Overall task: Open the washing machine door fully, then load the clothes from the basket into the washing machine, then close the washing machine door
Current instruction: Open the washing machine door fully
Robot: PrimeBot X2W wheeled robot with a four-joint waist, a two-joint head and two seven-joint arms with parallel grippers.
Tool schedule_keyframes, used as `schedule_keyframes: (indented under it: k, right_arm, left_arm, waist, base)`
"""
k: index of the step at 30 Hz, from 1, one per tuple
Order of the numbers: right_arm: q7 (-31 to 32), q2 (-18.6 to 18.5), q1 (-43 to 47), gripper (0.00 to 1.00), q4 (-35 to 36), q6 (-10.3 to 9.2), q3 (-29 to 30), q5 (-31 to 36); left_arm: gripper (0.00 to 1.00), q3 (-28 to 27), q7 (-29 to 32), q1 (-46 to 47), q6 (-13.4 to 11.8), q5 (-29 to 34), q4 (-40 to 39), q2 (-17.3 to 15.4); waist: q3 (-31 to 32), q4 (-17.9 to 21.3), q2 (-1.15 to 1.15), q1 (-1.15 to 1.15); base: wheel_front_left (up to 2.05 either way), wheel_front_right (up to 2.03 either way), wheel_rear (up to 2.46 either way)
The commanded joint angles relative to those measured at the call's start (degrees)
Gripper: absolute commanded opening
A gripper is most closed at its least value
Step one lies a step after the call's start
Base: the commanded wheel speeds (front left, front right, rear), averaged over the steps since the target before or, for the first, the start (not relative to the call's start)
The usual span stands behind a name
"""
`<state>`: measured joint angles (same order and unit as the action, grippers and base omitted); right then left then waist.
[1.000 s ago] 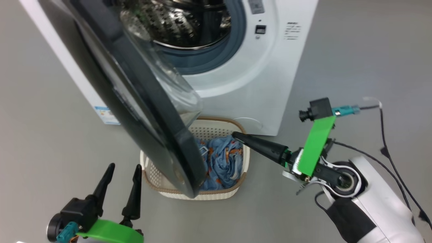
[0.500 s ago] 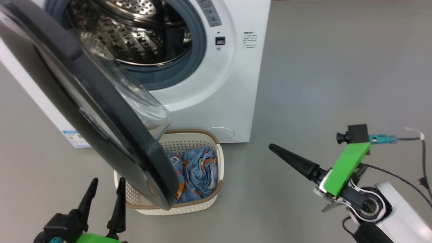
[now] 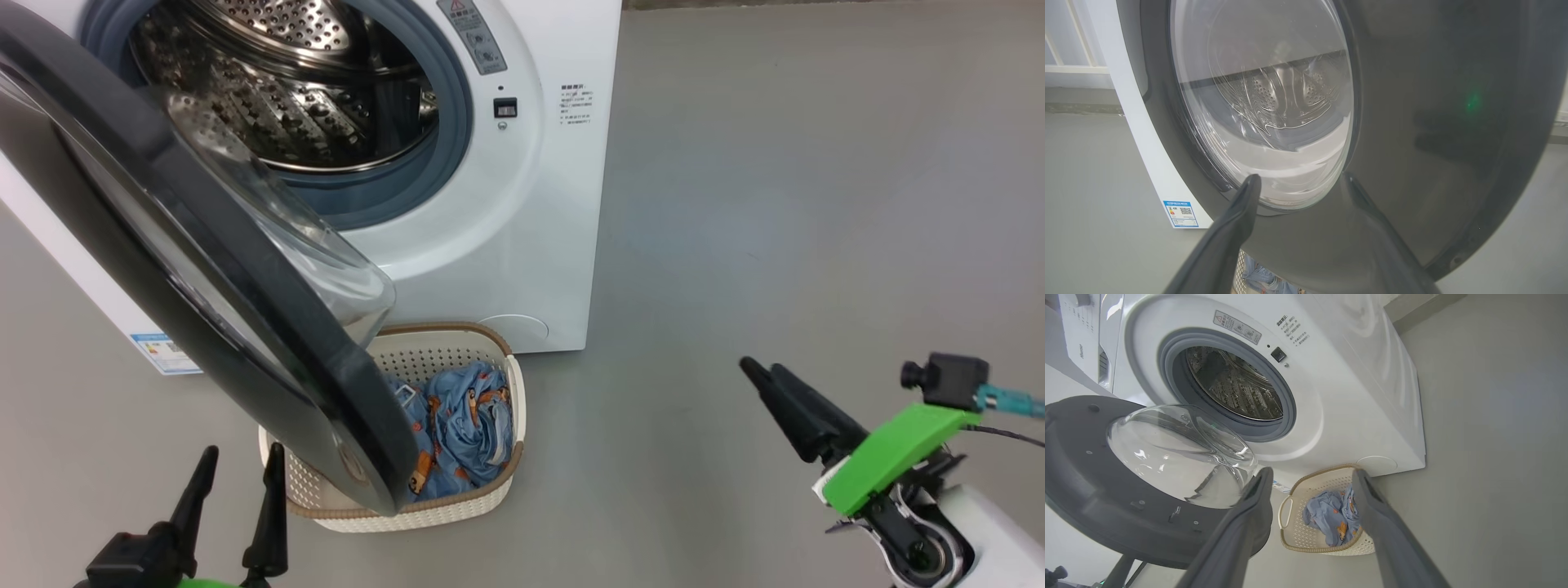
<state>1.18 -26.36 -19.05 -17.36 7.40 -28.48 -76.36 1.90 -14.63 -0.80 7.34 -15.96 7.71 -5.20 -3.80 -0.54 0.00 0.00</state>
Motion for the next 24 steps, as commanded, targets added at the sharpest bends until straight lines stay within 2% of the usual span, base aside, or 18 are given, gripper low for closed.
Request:
schedule_keyframes:
  k: [1, 6, 9, 12, 15, 16, 18, 24]
  right_arm:
    - [-4.29, -1.69, 0.4, 1.0, 0.27, 0.09, -1.99, 1.94]
    - [-14.07, -3.69, -0.62, 1.0, -3.98, 0.09, -6.97, 6.43]
    - [-15.95, -3.8, -1.46, 1.0, -6.77, 0.09, -7.64, 9.43]
    - [-16.12, -3.28, -1.97, 1.0, -7.66, 0.09, -5.16, 12.84]
    - [-16.15, -1.39, -0.93, 1.0, -7.58, 0.09, 1.28, 19.55]
    - [-16.16, 0.06, 0.3, 1.0, -6.94, 0.09, 5.53, 24.38]
    - [-16.16, 1.54, 1.65, 1.0, -6.02, 0.09, 9.71, 29.05]
    - [-16.17, 5.73, 5.75, 1.0, -3.13, 0.09, 19.55, 41.26]
  left_arm:
    - [1.0, -2.26, -0.37, 0.89, 0.14, -0.1, -1.69, -0.96]
    - [1.0, -2.63, -0.37, 0.72, 0.14, 0.07, -1.78, -0.82]
    - [1.0, -2.81, -0.37, 0.57, 0.14, 0.18, -1.83, -0.76]
    - [1.0, -2.92, -0.37, 0.52, 0.14, 0.22, -1.88, -0.81]
    - [1.0, -3.02, -0.37, 0.67, 0.14, 0.31, -1.96, -0.84]
    - [1.0, -3.17, -0.37, 0.77, 0.14, 0.39, -2.02, -0.81]
    - [1.0, -3.31, -0.37, 0.81, 0.14, 0.47, -2.07, -0.74]
    - [1.0, -3.3, -0.37, 0.89, 0.14, 0.63, -2.01, -0.51]
  waist:
    - [-0.09, -0.02, 0.0, 0.0]
    - [-0.19, -0.12, 0.0, 0.0]
    - [-0.21, -0.16, 0.0, 0.0]
    - [-0.32, -0.15, 0.0, 0.0]
    - [-0.51, -0.29, 0.0, 0.0]
    - [-0.57, -0.41, 0.0, 0.0]
    - [-0.55, -0.56, 0.0, 0.0]
    - [-0.41, -1.02, 0.0, 0.0]
  base:
    - [0.0, 0.0, 0.0]
    - [0.0, 0.0, 0.0]
    - [0.0, 0.0, 0.0]
    - [0.0, 0.0, 0.0]
    - [0.0, 0.0, 0.0]
    - [0.0, 0.0, 0.0]
    - [0.0, 0.0, 0.0]
    - [0.0, 0.0, 0.0]
